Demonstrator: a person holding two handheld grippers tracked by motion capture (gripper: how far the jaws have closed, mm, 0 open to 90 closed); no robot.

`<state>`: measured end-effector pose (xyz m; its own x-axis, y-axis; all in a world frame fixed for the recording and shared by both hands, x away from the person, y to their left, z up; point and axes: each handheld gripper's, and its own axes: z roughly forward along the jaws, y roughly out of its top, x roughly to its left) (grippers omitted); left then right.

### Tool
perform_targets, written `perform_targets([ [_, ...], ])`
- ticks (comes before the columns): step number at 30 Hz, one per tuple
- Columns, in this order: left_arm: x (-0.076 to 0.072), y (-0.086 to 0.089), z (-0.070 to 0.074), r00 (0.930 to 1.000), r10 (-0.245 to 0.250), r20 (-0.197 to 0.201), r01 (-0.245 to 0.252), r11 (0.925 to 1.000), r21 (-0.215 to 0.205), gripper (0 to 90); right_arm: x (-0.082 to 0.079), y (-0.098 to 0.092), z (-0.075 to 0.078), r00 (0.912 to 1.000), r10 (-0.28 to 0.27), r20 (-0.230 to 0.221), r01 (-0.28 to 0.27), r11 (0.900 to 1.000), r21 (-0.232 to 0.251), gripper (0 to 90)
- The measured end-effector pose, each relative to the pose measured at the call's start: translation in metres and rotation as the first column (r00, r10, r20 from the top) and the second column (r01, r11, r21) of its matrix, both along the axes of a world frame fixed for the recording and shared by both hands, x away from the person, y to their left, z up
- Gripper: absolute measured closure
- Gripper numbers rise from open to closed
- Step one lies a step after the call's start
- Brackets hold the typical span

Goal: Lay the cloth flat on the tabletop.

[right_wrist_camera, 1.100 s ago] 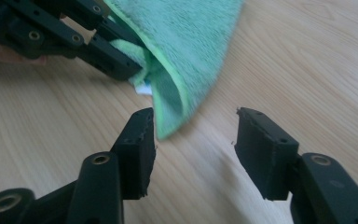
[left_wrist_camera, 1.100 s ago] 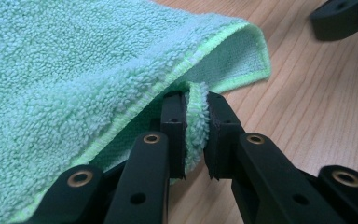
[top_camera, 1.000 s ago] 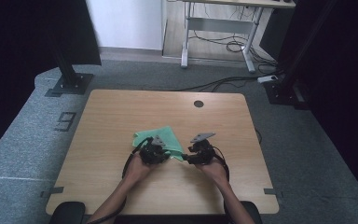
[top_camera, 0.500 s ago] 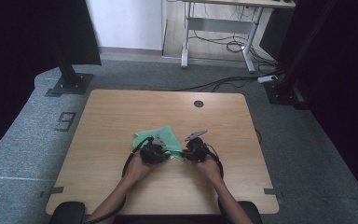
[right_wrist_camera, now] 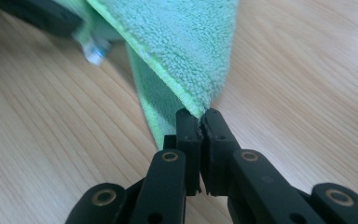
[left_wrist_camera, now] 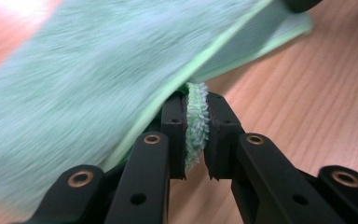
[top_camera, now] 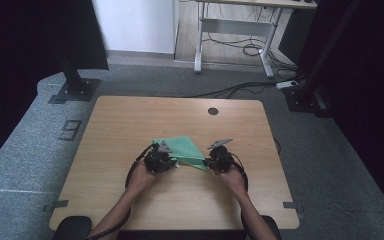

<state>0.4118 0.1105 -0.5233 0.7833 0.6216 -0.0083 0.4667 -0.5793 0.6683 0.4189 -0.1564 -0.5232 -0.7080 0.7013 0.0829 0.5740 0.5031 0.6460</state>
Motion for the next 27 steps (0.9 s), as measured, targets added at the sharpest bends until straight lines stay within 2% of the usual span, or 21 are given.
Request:
perform_targets([
  [3,0.001,0.014,0.006,0.9994,0.033,0.007,-0.033,0.9994,-0.011,79.3,-0.001,-0.014,0.003,0.9997,-0.024,0.003,0.024,1.0,0.01,85.9],
  [8,0.002,0.028,0.01,0.998,0.061,0.012,-0.061,0.9979,-0.023,79.3,-0.002,-0.029,0.006,0.9986,-0.052,0.01,0.052,0.999,0.016,85.9],
  [13,0.003,0.047,0.012,0.9939,0.109,0.009,-0.109,0.9931,-0.042,79.3,-0.003,-0.042,0.005,0.9973,-0.073,0.005,0.073,0.997,0.025,85.9],
  [18,0.002,0.058,0.014,0.9915,0.13,0.009,-0.129,0.9904,-0.05,79.4,-0.005,-0.05,0.005,0.9965,-0.084,0.005,0.084,0.996,0.02,85.8],
  [22,0.001,0.068,0.014,0.9899,0.141,0.005,-0.141,0.988,-0.063,79.4,-0.006,-0.061,0.003,0.9946,-0.103,-0.005,0.104,0.994,0.034,85.5],
  [27,0.0,0.07,0.006,0.9899,0.139,-0.025,-0.141,0.9883,-0.06,76.5,-0.007,-0.062,-0.004,0.9944,-0.102,-0.026,0.103,0.994,0.032,84.5],
])
